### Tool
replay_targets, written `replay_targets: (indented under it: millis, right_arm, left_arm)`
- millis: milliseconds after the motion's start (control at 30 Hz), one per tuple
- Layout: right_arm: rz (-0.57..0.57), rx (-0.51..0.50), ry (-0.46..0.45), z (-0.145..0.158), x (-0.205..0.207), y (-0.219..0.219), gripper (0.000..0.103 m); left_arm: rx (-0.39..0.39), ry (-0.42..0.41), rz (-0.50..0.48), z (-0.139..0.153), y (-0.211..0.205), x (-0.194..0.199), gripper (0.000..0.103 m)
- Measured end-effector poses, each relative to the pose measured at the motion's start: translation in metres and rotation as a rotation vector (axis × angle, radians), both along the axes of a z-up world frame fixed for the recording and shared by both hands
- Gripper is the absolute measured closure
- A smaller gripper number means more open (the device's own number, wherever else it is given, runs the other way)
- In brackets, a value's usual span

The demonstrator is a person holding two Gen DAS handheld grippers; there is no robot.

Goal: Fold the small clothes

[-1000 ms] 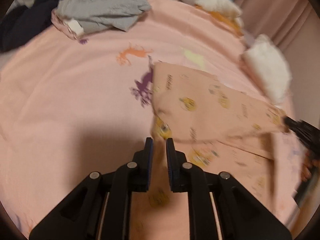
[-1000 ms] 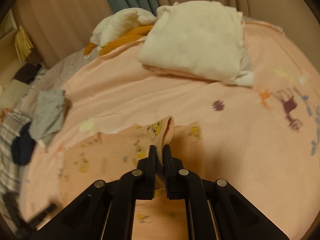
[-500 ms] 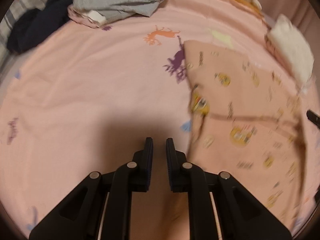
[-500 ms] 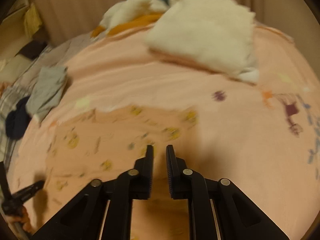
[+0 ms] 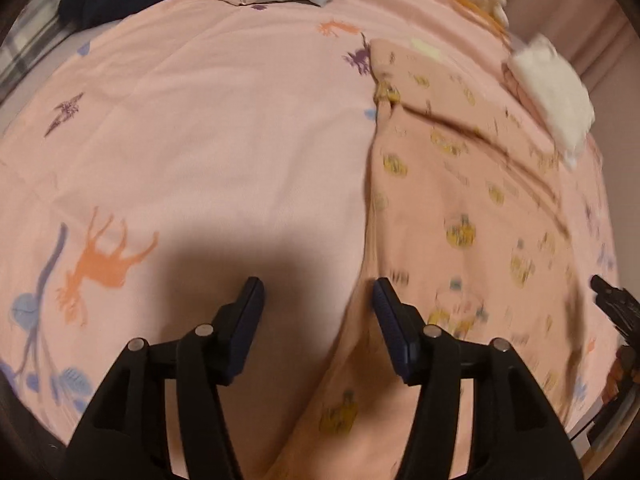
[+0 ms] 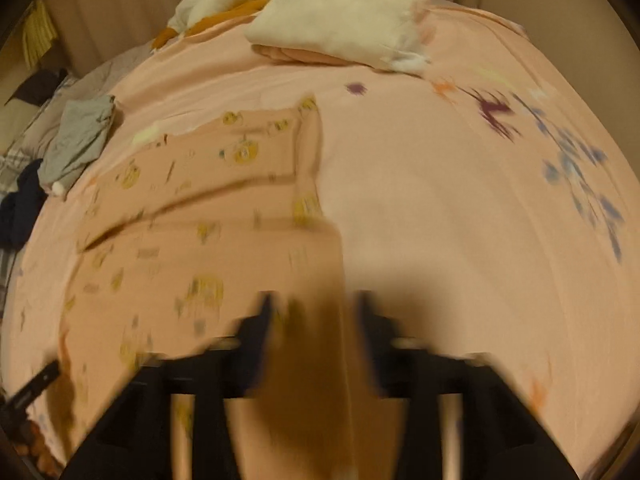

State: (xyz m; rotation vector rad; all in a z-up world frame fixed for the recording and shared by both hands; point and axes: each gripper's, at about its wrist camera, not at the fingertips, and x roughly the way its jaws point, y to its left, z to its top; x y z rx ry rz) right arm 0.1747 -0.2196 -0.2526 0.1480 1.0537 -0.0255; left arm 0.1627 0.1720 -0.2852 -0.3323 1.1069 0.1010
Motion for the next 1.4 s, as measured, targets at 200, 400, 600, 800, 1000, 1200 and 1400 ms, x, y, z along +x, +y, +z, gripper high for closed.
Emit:
replay_targets:
  millis: [200, 400, 600, 800, 1000, 1200, 1400]
  right_arm:
    - [-0.071, 0.102, 0.091, -0.023, -0.058, -0.016, 0.029]
    - [-0.147, 0.226, 0.065, -0.035, -0.086, -0.031, 0.029]
    - [-0.126, 0.202, 0.022, -0.040, -0.096, -0.023, 0.018]
    - [-0.058, 0.173, 0.046, -0.041, -0.103, -0.011, 0.011]
    - [-0.070, 0.362, 0.067, -0.041, -0.106, -0.021, 0.008]
    - [-0.047, 0.560, 0.110, -0.047, -0.111, -0.022, 0.008]
    - [-0.010, 0.488, 0.095, -0.043, -0.110, -0.002, 0.012]
  left_arm:
    - [-0.084, -0.031, 0.018, -0.003, -0.004, -0.032, 0.030]
    - [-0.150, -0.036, -0.020, -0.004, -0.015, -0.049, 0.024]
    - [-0.287, -0.078, 0.022, -0.009, -0.007, -0.065, 0.023]
    - [-0.595, -0.089, 0.041, -0.020, 0.021, -0.069, 0.024]
    - [-0.685, -0.029, 0.016, -0.020, 0.019, -0.069, 0.026]
    - [-0.679, 0.017, -0.096, -0.014, -0.007, -0.073, 0.025]
    - [-0.760, -0.019, -0.059, -0.025, -0.009, -0.069, 0.029]
